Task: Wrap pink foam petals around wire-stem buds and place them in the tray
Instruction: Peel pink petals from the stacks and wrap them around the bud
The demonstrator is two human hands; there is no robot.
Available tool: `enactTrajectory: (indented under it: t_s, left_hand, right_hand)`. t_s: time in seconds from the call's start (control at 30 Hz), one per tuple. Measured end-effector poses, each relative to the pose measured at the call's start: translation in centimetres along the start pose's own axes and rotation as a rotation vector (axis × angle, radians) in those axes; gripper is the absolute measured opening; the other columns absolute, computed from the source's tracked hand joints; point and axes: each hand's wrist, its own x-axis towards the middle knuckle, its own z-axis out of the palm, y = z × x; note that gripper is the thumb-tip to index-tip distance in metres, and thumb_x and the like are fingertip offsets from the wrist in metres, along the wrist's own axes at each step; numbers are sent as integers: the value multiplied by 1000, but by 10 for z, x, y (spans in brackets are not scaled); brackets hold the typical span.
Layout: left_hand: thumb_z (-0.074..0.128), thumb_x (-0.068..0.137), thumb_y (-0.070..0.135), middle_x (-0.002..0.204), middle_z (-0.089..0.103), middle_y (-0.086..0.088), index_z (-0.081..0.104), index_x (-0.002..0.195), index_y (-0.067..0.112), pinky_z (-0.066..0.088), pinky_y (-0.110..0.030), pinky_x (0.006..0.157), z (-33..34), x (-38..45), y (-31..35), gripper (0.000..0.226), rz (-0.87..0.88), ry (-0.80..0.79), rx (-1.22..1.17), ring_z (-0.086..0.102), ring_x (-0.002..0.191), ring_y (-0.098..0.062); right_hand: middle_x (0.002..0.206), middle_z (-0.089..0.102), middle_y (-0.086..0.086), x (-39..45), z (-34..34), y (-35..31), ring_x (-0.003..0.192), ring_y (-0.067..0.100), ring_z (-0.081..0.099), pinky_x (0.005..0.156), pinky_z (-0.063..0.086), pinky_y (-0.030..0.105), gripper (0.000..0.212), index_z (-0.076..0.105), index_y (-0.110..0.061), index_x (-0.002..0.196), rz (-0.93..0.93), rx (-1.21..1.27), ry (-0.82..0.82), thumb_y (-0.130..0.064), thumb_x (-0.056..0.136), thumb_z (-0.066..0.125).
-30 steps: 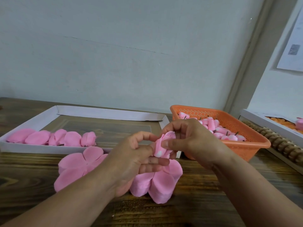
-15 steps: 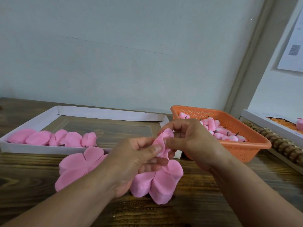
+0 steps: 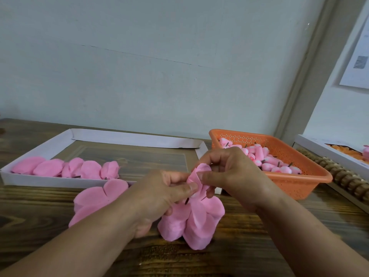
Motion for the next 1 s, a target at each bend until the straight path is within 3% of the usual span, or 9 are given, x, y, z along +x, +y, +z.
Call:
enactTrajectory:
  t_s: [0.07,0.17,0.3,0.43,0.5,0.57,0.67,0.8,1.0]
  left_hand:
    - [62,88,20,69,71,11,76,89,21,41,-14,53,1,-1,1,14,-4,-27,-22,58,59,2]
    - [64,85,24,90,76,0,77,93,22,47,-26,67,0,1,1,16,-15,-34,-42,63,82,-13]
    - [66,70,28,90,74,-5,75,97,12,52,-23,66,0,1,0,33,-13,-85,-139,65,75,-11]
    - [66,71,24,104,72,-18,69,106,3,54,-29,80,-1,3,-1,41,-40,-110,-285,68,89,-21]
    - [67,68,22,98,72,-18,70,101,3,56,-30,77,-2,3,2,38,-59,-94,-386,69,84,-22]
    - [67,66,18,86,72,-16,71,89,3,59,-27,64,-3,3,7,28,-61,-61,-500,70,72,-20]
    - [63,65,13,73,71,-13,69,82,1,53,-18,46,-5,4,13,22,-47,27,-624,68,56,-14]
    - [64,62,13,72,72,-12,68,89,0,51,-17,44,-6,5,14,30,-43,83,-671,69,57,-15]
    - [65,73,11,73,72,-9,73,86,1,50,-15,44,-4,5,14,19,-55,48,-655,67,55,-11]
  right_hand:
    - [72,65,30,0,1,0,61,36,59,53,51,33,4,65,6,79,-9,0,24,9,81,63]
    - [68,64,29,1,1,-1,57,34,58,51,50,33,8,65,5,76,-10,21,56,11,79,63]
    - [63,65,18,-1,0,-2,54,29,59,48,50,30,10,67,0,74,4,66,39,8,78,65]
    - [58,62,9,1,-1,-3,44,16,54,43,44,23,8,68,-8,80,-27,103,110,-4,85,64]
    - [60,61,5,3,-4,1,45,15,51,43,43,24,12,68,-10,83,-47,140,212,-8,89,59]
    - [65,63,5,5,-9,6,49,15,53,47,44,27,17,67,-9,78,-54,158,262,2,86,57]
    - [71,62,13,4,-16,10,60,15,56,59,46,30,26,67,-16,70,-84,57,194,7,68,58]
    - [86,60,13,0,-14,8,75,17,56,70,49,38,22,64,-17,85,-142,-181,-39,-9,65,70]
    - [83,62,11,-4,0,-1,70,22,54,65,48,38,16,67,-15,85,-292,-269,23,-14,70,74]
